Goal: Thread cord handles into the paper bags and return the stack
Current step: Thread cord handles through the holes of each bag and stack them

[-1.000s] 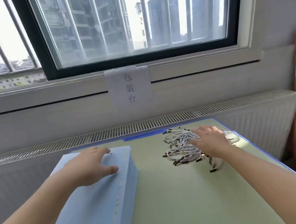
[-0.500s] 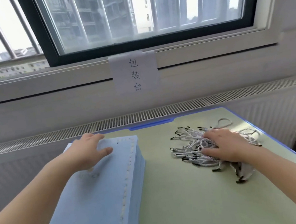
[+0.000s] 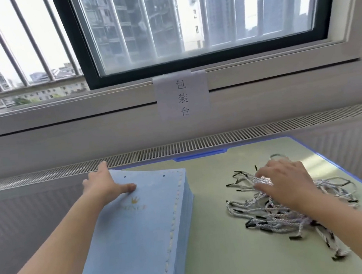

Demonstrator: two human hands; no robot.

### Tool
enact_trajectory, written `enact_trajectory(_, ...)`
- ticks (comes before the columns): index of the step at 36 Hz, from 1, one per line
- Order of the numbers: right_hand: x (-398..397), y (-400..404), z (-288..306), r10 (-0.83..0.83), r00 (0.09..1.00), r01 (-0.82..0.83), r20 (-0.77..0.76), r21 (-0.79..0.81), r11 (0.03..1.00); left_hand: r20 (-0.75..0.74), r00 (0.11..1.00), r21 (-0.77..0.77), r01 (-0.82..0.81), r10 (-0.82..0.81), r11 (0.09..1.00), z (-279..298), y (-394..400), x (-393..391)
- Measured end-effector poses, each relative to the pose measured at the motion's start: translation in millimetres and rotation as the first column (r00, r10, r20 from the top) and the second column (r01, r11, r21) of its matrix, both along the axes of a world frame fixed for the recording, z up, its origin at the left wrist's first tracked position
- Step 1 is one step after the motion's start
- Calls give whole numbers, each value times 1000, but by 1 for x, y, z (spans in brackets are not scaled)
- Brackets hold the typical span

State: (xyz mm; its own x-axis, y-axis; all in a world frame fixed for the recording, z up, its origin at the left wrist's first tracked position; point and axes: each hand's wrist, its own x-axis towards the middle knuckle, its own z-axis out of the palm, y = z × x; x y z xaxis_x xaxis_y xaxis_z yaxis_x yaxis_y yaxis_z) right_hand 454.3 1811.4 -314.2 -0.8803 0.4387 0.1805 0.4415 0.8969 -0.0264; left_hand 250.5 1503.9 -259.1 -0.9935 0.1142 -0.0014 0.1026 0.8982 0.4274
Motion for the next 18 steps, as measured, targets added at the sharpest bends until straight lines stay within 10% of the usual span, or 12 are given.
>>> enact_trajectory(7, -15, -64, 15, 140, 963, -217, -232, -350, 911, -13, 999, 236, -48, 53, 970, -10, -2, -17)
enact_trajectory(10, -7, -116, 20, 112, 973, -232, -203, -848, 476, 53, 998, 290, -44, 29, 956, -16, -8, -25)
enact_trajectory(13, 9, -153, 17, 11, 1000, -9, -10, -998, -61, 127, 991, 172, 23, -45, 985, -12, -21, -21)
enact_trajectory(18, 15, -165, 26, -51, 991, 97, 125, -921, -378, 409, 901, -139, 221, -147, 965, 15, -58, 6)
